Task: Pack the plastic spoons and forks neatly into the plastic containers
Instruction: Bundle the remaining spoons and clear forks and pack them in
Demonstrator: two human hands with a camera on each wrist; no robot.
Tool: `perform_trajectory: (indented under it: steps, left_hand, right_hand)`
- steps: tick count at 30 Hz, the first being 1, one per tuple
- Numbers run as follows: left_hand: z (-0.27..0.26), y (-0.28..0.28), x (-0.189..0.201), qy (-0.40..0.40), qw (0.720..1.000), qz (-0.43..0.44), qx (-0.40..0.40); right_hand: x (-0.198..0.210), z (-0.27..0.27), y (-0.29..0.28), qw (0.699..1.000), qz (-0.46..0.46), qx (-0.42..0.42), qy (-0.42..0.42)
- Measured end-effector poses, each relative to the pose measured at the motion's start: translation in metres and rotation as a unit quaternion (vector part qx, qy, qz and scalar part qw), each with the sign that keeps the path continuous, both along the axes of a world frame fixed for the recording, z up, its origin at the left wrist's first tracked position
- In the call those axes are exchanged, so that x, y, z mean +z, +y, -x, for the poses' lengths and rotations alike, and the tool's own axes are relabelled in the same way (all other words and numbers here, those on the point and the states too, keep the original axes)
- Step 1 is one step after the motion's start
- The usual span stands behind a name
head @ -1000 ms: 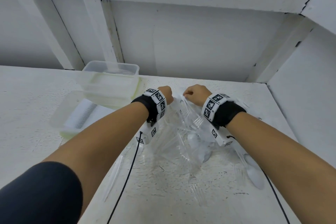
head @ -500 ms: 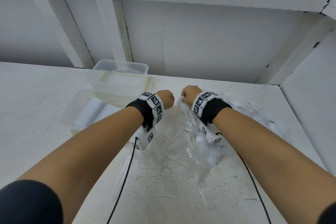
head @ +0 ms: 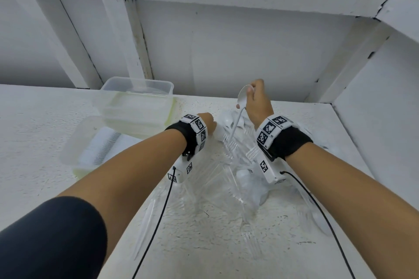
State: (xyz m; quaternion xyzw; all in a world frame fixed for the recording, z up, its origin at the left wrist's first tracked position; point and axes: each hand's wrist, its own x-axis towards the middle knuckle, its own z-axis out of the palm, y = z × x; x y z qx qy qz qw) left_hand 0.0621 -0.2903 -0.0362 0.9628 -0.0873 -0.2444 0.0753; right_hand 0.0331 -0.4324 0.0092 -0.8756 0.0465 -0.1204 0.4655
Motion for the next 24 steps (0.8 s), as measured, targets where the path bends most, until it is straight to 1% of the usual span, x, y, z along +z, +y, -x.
perform_trajectory:
  steps: [2,4,6,8,9,11,13,14,15,16,18,20,22,24]
  left_hand:
    - [-0.008,-0.003,-0.007,-0.009,1.000,-0.012,-0.001]
    - [-0.012,-0.006,-0.008,-0.003,1.000,-0.002,0.003]
    - [-0.016,-0.007,-0.014,0.004,1.000,-0.002,0.012]
    - [-0.018,-0.006,-0.017,0.010,1.000,0.014,0.026]
    - [-0.017,-0.004,-0.013,0.008,0.999,0.033,0.033]
    - [-0.015,0.003,-0.002,-0.011,0.994,0.087,0.066]
    - [-0.013,0.012,0.012,-0.043,0.978,0.168,0.116]
    - [-0.013,0.017,0.019,-0.065,0.966,0.207,0.139]
    - [-0.012,0.022,0.023,-0.084,0.953,0.241,0.162]
    - [-0.011,0.027,0.028,-0.103,0.942,0.267,0.176]
    - [-0.007,0.037,0.041,-0.134,0.920,0.313,0.195]
    - [-0.005,0.046,0.051,-0.167,0.895,0.350,0.218]
    - [-0.006,0.057,0.058,-0.201,0.873,0.376,0.238]
    - [-0.007,0.066,0.063,-0.215,0.853,0.400,0.257]
  right_hand:
    - [0.005,0.007,-0.004,0.998,-0.053,-0.004,-0.028]
    - [0.008,0.012,-0.009,0.996,-0.079,-0.015,-0.030]
    - [0.007,0.013,-0.014,0.996,-0.083,-0.025,-0.027]
    - [0.002,0.010,-0.018,0.997,-0.065,-0.031,-0.026]
    - [0.000,0.008,-0.019,0.998,-0.058,-0.029,-0.013]
    - [-0.002,0.003,-0.021,0.997,-0.047,-0.017,0.052]
    - [-0.002,-0.001,-0.021,0.991,0.030,0.017,0.128]
    - [-0.003,-0.003,-0.020,0.985,0.073,0.042,0.148]
    - [-0.004,-0.005,-0.017,0.981,0.098,0.058,0.159]
    - [-0.005,-0.008,-0.015,0.978,0.104,0.065,0.167]
    - [-0.007,-0.012,-0.005,0.977,0.087,0.075,0.177]
    - [-0.007,-0.015,0.007,0.971,0.116,0.101,0.184]
    - [-0.009,-0.021,0.019,0.949,0.197,0.130,0.211]
    - [-0.014,-0.026,0.030,0.922,0.271,0.141,0.237]
